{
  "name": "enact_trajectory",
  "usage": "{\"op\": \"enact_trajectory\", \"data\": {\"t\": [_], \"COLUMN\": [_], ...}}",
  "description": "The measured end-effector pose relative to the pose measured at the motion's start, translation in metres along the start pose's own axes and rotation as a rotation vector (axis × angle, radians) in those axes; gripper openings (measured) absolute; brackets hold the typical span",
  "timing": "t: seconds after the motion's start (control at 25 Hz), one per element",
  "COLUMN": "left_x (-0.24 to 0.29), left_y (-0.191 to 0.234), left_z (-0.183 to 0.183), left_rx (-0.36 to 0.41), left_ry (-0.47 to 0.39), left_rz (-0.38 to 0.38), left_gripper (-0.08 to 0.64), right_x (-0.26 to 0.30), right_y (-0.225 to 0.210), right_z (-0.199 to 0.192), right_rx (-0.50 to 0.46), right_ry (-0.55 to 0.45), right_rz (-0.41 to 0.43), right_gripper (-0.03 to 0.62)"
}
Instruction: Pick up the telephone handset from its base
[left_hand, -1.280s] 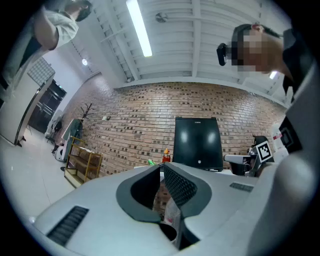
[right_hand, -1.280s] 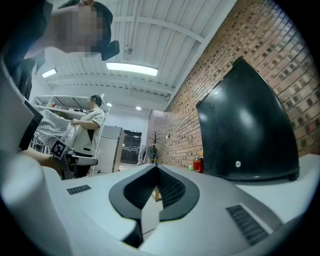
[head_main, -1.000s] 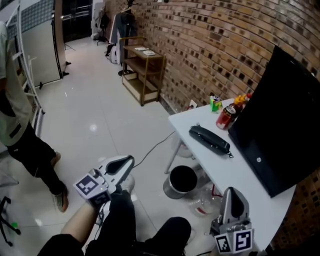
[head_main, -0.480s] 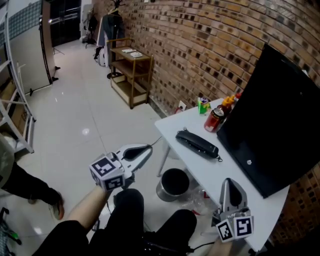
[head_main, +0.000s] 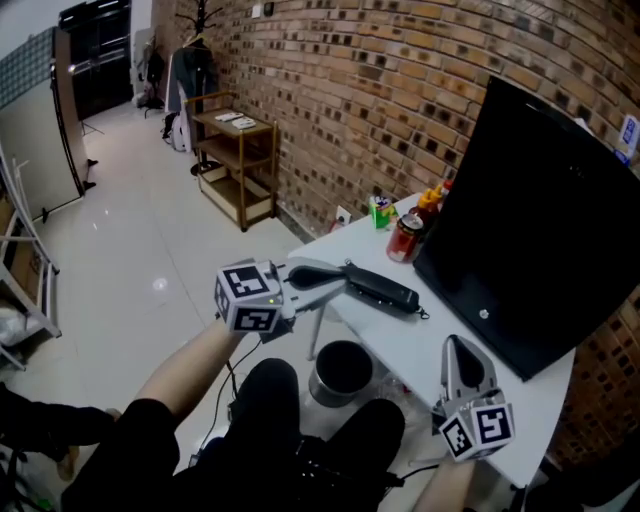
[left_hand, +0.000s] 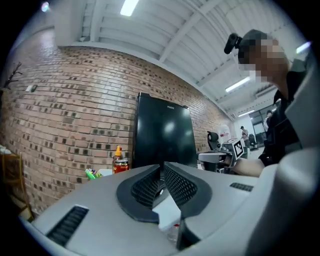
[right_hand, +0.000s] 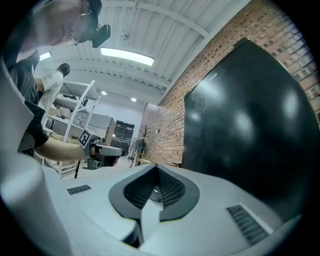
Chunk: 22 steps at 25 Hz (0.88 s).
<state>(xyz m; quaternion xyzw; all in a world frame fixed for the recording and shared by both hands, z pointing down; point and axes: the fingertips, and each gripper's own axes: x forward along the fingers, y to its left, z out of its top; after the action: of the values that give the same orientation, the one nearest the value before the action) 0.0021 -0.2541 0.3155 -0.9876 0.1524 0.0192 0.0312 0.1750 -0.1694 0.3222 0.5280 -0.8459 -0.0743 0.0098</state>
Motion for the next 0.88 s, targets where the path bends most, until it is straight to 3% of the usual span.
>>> {"op": "enact_trajectory", "data": {"t": [0.28, 0.36, 0.52, 0.6, 0.68, 0.88], "left_x": [0.060, 0.071, 0.087, 0.092, 0.098, 0.101], "left_y": [0.019, 0.017, 0.015, 0.016, 0.018, 0.017], "left_z": [-0.009, -0.016, -0.034, -0.047, -0.061, -0.081], "left_rx": [0.181, 0.228, 0.247, 0.272, 0.276, 0.292], "left_ry": [0.176, 0.237, 0.397, 0.486, 0.559, 0.655], "left_rz": [-0.194, -0.263, -0.434, -0.488, -0.524, -0.578], "left_gripper": [0.031, 0.088, 0.279, 0.284, 0.336, 0.337], "right_x": [0.012, 0.011, 0.012, 0.013, 0.014, 0.017], "right_y": [-0.018, -0.021, -0.027, -0.029, -0.029, -0.026], "right_z": [-0.014, -0.014, -0.018, -0.023, -0.026, -0.022], "right_rx": [-0.014, -0.014, 0.000, 0.015, 0.012, 0.009], "right_ry": [0.046, 0.048, 0.044, 0.054, 0.072, 0.077], "right_rz": [-0.029, -0.033, -0.053, -0.055, -0.052, -0.053], "right_gripper": [0.009, 0.009, 0.009, 0.009, 0.009, 0.009]}}
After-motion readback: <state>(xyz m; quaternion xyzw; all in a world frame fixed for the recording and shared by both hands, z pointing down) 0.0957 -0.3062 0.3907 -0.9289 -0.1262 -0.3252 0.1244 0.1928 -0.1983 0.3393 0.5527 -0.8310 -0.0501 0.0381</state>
